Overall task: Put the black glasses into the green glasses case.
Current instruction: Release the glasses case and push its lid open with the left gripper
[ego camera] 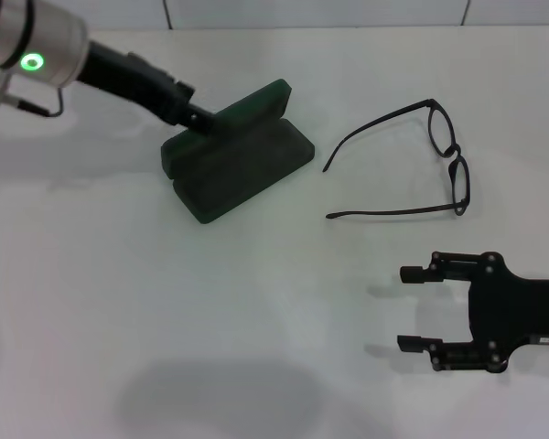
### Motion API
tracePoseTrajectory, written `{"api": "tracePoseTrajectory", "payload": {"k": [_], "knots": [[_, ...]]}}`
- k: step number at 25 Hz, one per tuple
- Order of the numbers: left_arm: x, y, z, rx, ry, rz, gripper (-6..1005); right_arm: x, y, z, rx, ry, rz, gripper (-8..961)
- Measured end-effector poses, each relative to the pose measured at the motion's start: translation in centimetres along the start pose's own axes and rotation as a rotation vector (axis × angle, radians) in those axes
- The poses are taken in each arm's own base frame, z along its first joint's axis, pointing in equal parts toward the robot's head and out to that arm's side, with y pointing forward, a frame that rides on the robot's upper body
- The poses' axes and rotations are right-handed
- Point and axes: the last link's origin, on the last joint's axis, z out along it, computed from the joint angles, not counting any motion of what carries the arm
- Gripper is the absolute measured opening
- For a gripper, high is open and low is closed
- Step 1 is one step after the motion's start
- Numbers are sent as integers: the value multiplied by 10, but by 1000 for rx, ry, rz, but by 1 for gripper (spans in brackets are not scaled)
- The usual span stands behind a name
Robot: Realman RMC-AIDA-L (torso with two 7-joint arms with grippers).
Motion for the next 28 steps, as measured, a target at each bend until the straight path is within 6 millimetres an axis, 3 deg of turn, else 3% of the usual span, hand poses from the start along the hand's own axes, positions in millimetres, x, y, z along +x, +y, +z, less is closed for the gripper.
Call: {"api": "tracePoseTrajectory", "payload": {"k": [4, 13, 28], "knots": [[10, 1, 15, 34, -31, 48, 826, 2, 1, 0, -4, 13, 2, 702], [8, 6, 46, 82, -107, 111, 815, 4, 1, 0, 4, 19, 4, 702], [8, 7, 50, 96, -126, 147, 810, 6, 1, 0, 11, 28, 7, 702]]}}
